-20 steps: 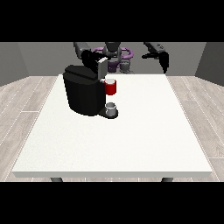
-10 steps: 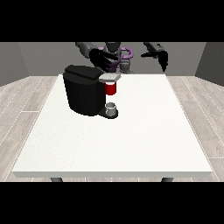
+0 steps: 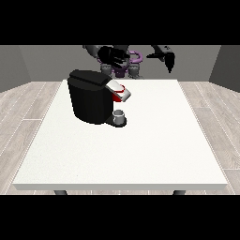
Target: Insert the coffee pod into the coffee machine and close the lid
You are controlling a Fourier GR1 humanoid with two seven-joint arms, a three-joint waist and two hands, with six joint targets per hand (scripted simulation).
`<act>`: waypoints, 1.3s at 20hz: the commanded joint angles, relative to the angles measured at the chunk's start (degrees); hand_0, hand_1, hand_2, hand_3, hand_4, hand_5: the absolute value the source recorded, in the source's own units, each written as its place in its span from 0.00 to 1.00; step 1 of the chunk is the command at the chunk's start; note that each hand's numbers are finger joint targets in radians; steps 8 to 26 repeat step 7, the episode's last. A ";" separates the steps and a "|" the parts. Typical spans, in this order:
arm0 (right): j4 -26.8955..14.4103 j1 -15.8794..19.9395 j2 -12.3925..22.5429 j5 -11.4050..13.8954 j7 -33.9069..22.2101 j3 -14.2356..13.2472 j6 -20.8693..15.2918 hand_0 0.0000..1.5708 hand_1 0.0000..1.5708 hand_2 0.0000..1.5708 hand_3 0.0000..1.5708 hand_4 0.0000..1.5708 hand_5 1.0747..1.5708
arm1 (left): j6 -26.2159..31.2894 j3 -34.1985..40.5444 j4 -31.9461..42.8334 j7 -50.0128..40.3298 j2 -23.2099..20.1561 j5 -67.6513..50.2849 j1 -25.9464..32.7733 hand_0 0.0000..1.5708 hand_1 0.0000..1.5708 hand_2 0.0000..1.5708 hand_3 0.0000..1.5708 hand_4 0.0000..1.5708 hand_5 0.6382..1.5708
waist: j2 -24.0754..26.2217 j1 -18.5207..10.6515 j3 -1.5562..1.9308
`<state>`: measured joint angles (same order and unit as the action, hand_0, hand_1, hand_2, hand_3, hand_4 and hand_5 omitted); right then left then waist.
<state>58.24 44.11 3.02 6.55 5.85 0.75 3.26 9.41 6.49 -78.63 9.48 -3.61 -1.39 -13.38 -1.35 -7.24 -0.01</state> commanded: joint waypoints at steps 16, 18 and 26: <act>9.84 -20.68 -2.99 -10.50 4.68 8.77 0.52 0.00 0.00 0.00 0.00 0.10 1.00 | 0.67 4.44 6.55 5.91 -2.96 -1.02 5.77 0.00 0.00 0.00 0.00 0.12 1.00 | 6.40 8.40 0.00; 9.84 -20.68 -2.99 -10.50 4.68 8.77 0.52 0.00 0.00 0.00 0.00 0.10 1.00 | 0.67 4.44 6.55 5.91 -2.96 -1.02 5.77 0.00 0.00 0.00 0.00 0.12 1.00 | 6.40 8.40 0.00; 9.84 -20.68 -2.99 -10.50 4.68 8.77 0.52 0.00 0.00 0.00 0.00 0.10 1.00 | 0.67 4.44 6.55 5.91 -2.96 -1.02 5.77 0.00 0.00 0.00 0.00 0.12 1.00 | 6.40 8.40 0.00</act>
